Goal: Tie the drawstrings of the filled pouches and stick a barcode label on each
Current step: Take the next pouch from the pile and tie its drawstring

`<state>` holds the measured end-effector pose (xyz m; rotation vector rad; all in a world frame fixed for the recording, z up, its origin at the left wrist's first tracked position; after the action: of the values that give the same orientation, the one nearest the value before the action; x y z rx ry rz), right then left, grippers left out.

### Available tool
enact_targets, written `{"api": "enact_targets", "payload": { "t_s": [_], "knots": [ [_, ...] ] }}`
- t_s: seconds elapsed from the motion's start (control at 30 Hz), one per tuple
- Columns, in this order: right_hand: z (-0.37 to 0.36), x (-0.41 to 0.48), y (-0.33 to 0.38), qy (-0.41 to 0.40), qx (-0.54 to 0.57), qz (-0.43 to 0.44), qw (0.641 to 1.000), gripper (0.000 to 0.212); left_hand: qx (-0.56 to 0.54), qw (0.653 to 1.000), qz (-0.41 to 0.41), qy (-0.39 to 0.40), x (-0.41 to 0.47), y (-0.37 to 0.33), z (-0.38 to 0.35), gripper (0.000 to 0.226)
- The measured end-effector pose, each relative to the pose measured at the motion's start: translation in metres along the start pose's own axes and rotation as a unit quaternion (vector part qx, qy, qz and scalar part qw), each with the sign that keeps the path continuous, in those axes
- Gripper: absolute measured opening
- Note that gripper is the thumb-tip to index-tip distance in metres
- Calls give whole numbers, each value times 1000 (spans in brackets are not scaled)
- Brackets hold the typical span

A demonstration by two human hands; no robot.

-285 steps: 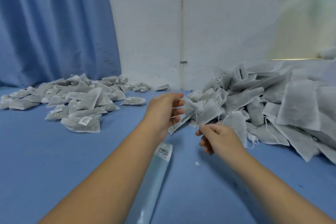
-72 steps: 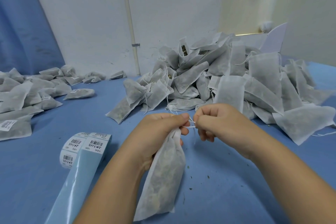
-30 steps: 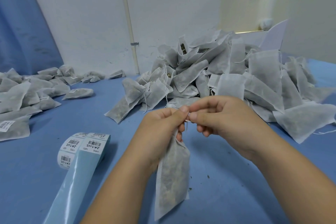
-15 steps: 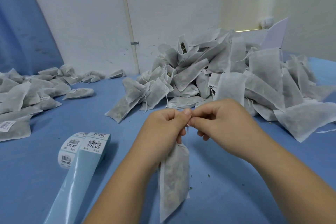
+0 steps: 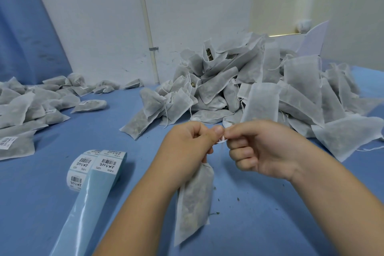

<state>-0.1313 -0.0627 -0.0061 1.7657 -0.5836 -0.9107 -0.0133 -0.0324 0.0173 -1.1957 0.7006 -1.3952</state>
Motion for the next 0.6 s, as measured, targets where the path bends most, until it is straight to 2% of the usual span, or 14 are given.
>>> {"api": "enact_targets", "payload": {
  "t_s": [0.2,0.33,0.47,0.6],
  "knots": [
    [-11,-1,-7,82,81,-62,991,7,-24,999,-44,14,0,-8,0,29],
    [-9,-4,-4,84,91,-57,991,5,-25,997,-47,50,-1,-11,-4,24],
    [-8,-5,-2,83,76,-50,992,2,6,998,-55,31,-3,-13,0,17],
    [-10,-5,2,92,49,-33,994,6,50,995,-80,18,-6,-19,1,22]
  ]
}}
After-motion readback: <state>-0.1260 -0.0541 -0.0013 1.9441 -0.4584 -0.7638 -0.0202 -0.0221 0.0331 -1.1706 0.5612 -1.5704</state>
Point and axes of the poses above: each hand's wrist, its own x-axis towards the middle knuckle, its own z-axis out of the back of the hand, y = z × x, the point moved 9 cm from there along x, towards the middle knuckle, and after that the axes turned 4 degrees about -z, right-handed, at the moved point
